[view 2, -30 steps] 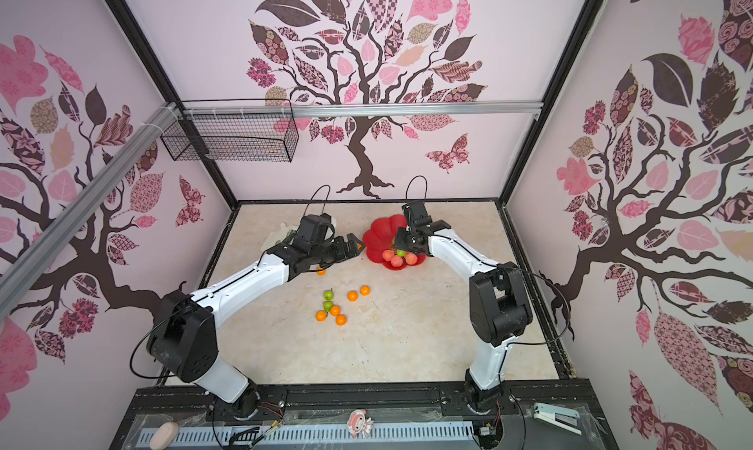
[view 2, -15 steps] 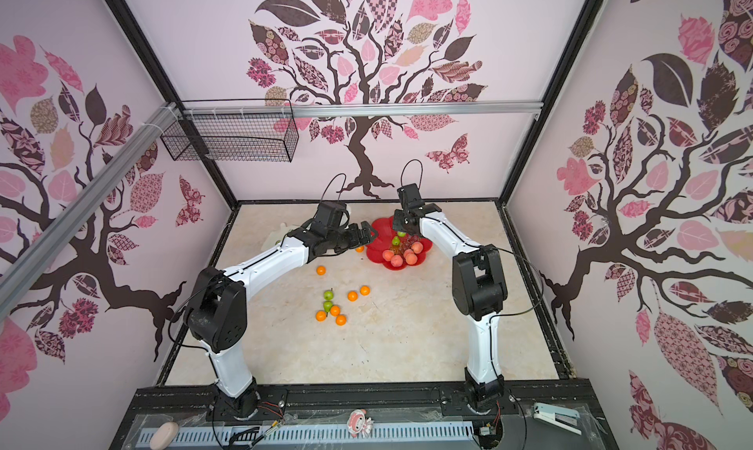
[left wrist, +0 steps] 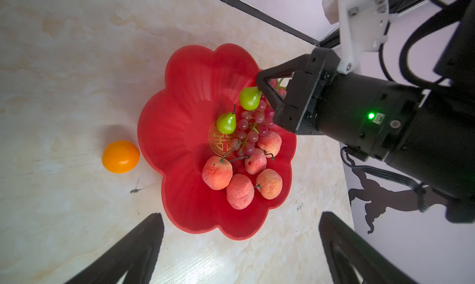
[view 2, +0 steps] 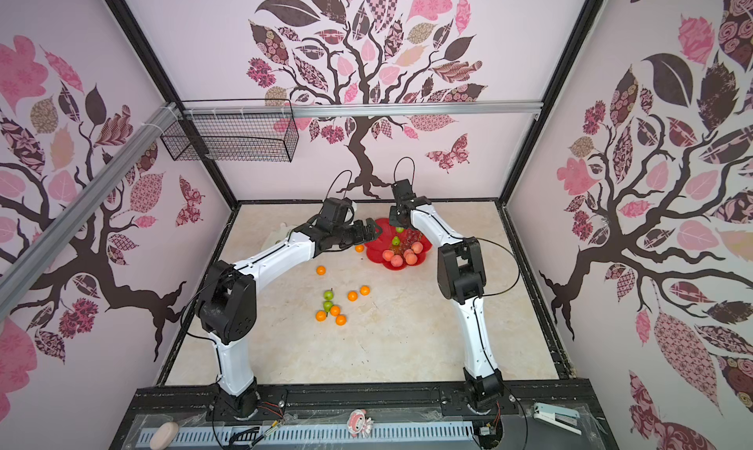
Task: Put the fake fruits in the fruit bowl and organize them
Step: 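Lower the pear into the bowl and open the right gripper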
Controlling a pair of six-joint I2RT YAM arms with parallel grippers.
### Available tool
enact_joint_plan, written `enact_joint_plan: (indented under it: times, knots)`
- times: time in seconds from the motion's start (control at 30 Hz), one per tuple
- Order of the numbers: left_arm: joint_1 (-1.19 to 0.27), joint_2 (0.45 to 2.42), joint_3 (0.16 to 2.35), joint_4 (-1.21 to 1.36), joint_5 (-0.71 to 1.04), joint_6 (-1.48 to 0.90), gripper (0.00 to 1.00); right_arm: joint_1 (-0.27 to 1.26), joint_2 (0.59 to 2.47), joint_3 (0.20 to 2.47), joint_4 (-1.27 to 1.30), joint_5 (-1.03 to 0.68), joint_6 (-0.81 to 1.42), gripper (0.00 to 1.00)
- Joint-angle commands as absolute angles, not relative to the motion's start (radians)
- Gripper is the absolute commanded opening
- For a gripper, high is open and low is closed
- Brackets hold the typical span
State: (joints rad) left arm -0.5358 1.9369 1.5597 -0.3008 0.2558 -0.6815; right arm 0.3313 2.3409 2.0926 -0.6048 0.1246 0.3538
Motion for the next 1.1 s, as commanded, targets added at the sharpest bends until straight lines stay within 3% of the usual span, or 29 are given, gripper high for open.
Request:
enact_joint_plan:
  times: [0.0, 1.07]
  knots:
    - [-0.538, 1.965, 1.614, -0.3, 0.27, -0.666, 0.98, 0.328, 2.4, 2.142, -0.663, 0.135, 0.335, 0.0]
    - [-0.538, 1.974, 1.601, -0.298, 0.285, -0.672, 0.98, 0.328, 2.438, 2.156, -0.724, 0.145, 0.341, 0.02]
